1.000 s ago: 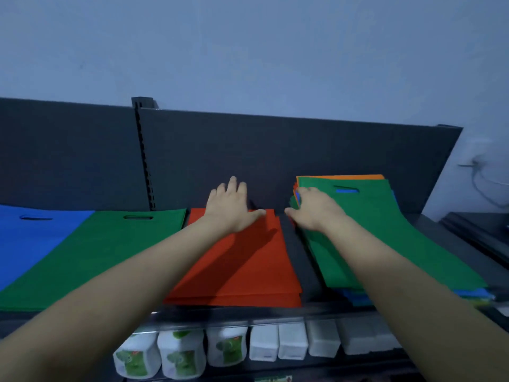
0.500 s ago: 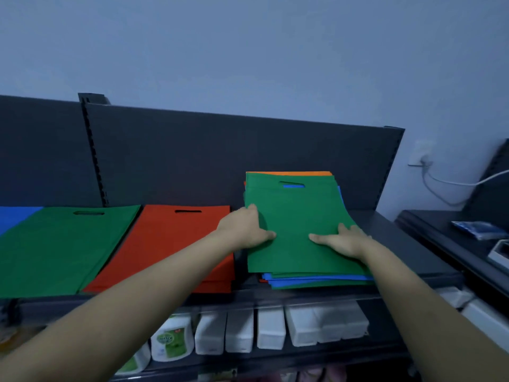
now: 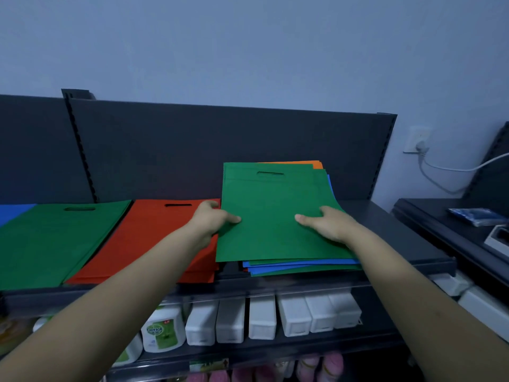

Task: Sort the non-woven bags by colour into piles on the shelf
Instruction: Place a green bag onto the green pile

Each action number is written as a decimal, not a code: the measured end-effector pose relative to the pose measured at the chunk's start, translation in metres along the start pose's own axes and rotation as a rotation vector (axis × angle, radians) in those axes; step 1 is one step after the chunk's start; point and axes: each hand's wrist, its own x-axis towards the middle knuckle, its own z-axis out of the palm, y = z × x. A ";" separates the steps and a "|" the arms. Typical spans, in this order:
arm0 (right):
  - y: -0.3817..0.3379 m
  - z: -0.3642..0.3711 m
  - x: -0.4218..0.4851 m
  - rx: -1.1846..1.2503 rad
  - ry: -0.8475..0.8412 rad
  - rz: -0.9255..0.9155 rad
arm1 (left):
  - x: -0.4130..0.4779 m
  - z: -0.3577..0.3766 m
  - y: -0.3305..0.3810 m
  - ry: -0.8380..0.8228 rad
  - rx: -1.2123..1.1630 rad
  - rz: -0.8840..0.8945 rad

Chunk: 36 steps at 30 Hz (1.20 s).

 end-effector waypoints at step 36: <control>-0.046 0.006 -0.003 0.854 0.065 0.041 | -0.004 -0.056 0.000 0.010 -0.149 0.237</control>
